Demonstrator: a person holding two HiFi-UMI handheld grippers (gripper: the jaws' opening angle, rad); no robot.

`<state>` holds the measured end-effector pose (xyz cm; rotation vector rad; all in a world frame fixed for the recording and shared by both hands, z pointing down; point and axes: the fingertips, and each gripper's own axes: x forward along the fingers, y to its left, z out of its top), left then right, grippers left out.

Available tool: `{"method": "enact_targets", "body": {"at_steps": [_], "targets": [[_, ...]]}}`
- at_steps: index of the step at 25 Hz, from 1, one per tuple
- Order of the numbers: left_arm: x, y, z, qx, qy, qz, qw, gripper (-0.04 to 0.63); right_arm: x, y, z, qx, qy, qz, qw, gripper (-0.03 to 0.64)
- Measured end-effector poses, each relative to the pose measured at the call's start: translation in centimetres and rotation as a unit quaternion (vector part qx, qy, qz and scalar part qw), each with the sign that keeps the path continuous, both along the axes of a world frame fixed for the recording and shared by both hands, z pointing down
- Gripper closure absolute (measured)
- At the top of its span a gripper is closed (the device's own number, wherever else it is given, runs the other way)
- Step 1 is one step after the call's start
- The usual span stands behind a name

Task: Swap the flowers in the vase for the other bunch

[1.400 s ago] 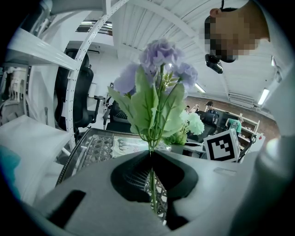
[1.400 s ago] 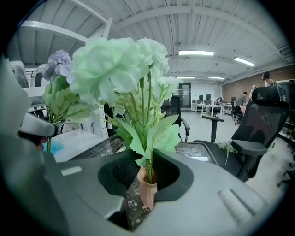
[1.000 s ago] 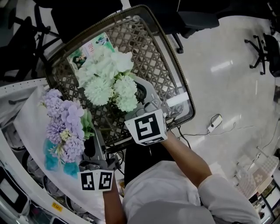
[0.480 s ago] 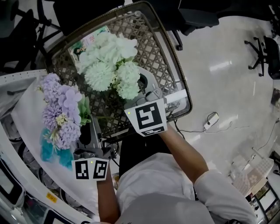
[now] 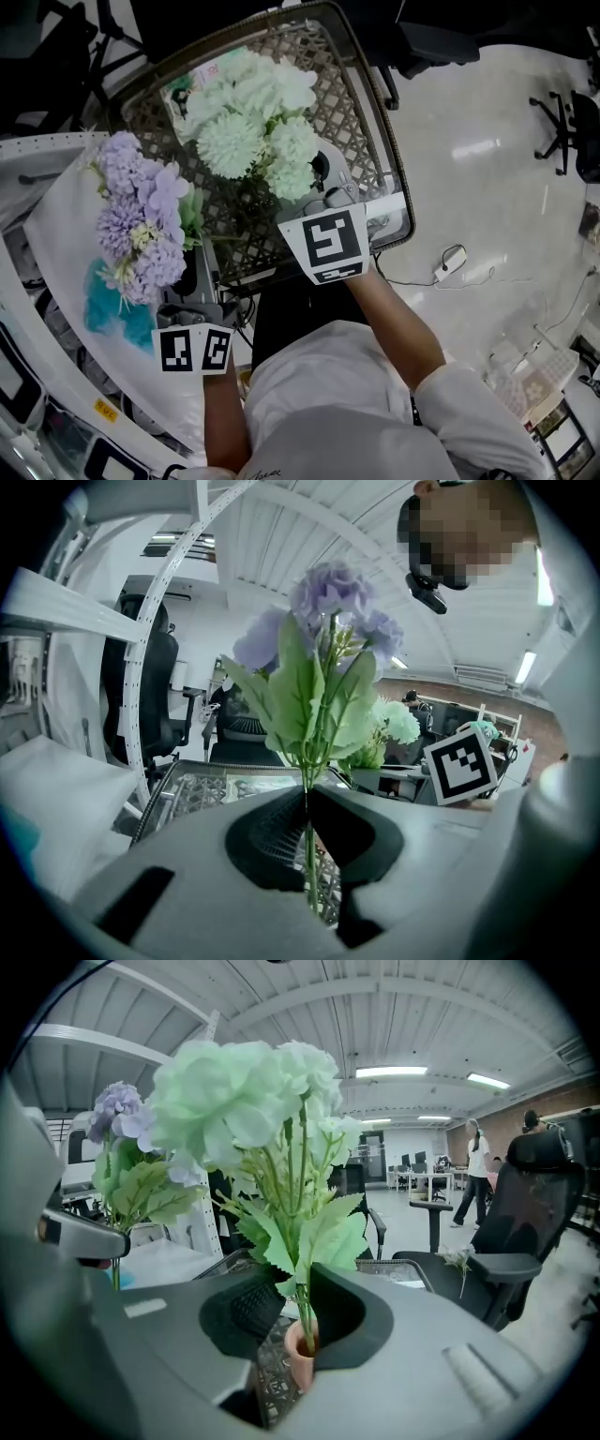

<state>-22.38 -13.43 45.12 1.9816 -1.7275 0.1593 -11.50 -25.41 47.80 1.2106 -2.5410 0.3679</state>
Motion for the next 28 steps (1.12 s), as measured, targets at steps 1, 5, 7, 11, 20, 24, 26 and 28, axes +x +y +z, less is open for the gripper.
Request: {"method": "enact_targets", "body": {"at_steps": [1, 5, 7, 11, 20, 24, 26, 28], "targets": [[0.0, 0.0, 0.0, 0.001, -0.005, 0.002, 1.0000, 0.574, 0.0, 0.0, -0.1, 0.000, 0.000, 0.000, 1.000, 0.534], [0.2, 0.0, -0.5, 0.007, -0.038, 0.018, 0.9991, 0.572, 0.0, 0.2, -0.7, 0.004, -0.002, 0.002, 1.000, 0.535], [0.3, 0.0, -0.8, 0.010, -0.029, 0.018, 0.9994, 0.572, 0.1, 0.3, -1.1, 0.005, -0.004, 0.004, 1.000, 0.535], [0.0, 0.0, -1.1, 0.015, -0.004, 0.005, 0.9999, 0.572, 0.5, 0.4, -1.7, 0.003, -0.010, 0.011, 1.000, 0.535], [-0.5, 0.2, -2.0, 0.023, 0.002, 0.004, 0.9997, 0.572, 0.6, 0.8, -3.3, -0.004, -0.056, 0.020, 0.998, 0.535], [-0.5, 0.3, -2.6, 0.027, 0.002, 0.002, 0.9996, 0.572, 1.3, 0.8, -3.9, -0.005, -0.066, 0.027, 0.997, 0.535], [-0.7, 0.4, -2.7, 0.028, 0.002, 0.000, 0.9996, 0.572, 1.3, 1.0, -4.2, -0.009, -0.074, 0.028, 0.997, 0.535], [-1.1, 0.6, -2.8, 0.030, 0.002, -0.001, 0.9995, 0.572, 1.1, 1.1, -4.4, -0.011, -0.080, 0.031, 0.996, 0.537]]}}
